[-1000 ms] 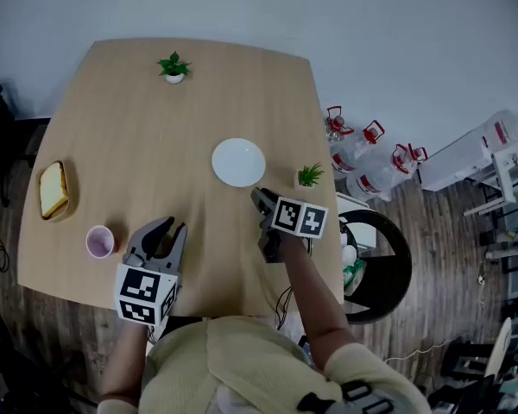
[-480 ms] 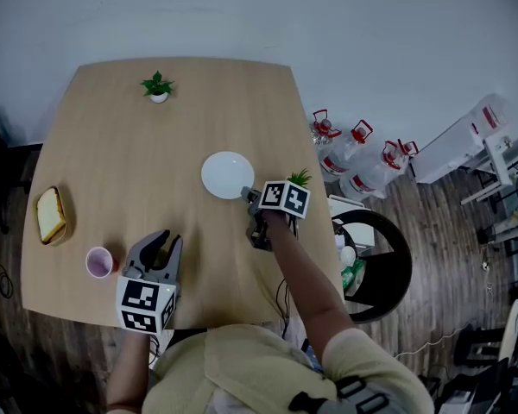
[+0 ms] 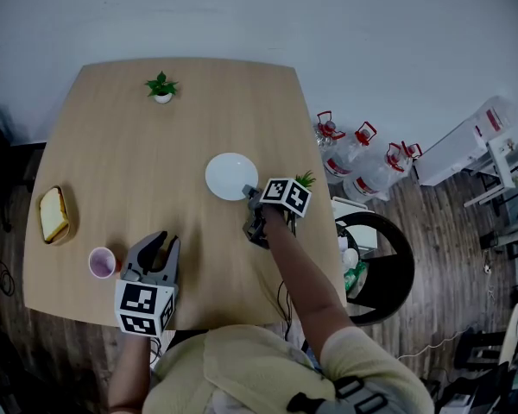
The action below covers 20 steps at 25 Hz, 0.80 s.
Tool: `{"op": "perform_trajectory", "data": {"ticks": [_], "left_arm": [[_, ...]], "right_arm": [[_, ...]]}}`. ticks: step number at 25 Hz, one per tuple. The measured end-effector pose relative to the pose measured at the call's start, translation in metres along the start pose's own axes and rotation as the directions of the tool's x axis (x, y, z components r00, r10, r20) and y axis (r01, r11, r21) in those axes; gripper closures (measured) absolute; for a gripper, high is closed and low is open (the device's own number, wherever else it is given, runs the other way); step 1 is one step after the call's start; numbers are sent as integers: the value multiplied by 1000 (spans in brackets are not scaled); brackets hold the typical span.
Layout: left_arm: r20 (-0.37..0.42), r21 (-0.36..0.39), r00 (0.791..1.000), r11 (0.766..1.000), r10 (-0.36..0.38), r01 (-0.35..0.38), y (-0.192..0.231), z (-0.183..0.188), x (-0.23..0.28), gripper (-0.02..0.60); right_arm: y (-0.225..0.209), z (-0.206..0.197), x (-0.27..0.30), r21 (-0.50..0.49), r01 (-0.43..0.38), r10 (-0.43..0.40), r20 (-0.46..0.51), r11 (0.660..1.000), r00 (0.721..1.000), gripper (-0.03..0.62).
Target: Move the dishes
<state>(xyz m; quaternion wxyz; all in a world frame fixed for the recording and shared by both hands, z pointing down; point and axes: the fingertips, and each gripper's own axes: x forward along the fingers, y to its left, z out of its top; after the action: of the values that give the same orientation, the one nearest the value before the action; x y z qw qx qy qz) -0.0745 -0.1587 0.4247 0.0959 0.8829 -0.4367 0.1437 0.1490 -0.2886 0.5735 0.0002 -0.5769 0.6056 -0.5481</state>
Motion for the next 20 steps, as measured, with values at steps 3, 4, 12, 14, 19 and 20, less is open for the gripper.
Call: {"op": "perform_trajectory", "data": {"ticks": [3, 4, 12, 14, 19, 20], "left_arm": [[0, -2, 1000, 1000, 1, -1, 0, -1, 0, 492], [-1, -2, 1000, 1000, 1, -1, -1, -1, 0, 492], [3, -17, 1000, 1000, 17, -17, 0, -1, -5, 492], [5, -23, 1000, 999, 25, -25, 1, -1, -7, 492], [6, -29, 999, 999, 39, -39, 4, -5, -14, 492], [6, -30, 999, 999, 41, -41, 4, -5, -15, 492]], "right_arm": [[-2, 1, 1, 3, 33, -33, 10, 999, 999, 478], [-4, 1, 1, 1, 50, -50, 12, 999, 999, 492], [-7, 2, 0, -4, 74, -74, 12, 997, 997, 522], [-7, 2, -2, 6, 53, -53, 14, 999, 998, 529], [-2, 2, -9, 62, -48, 44, 64, 997, 997, 548], [0, 3, -11, 68, -68, 62, 77, 995, 995, 551]]}}
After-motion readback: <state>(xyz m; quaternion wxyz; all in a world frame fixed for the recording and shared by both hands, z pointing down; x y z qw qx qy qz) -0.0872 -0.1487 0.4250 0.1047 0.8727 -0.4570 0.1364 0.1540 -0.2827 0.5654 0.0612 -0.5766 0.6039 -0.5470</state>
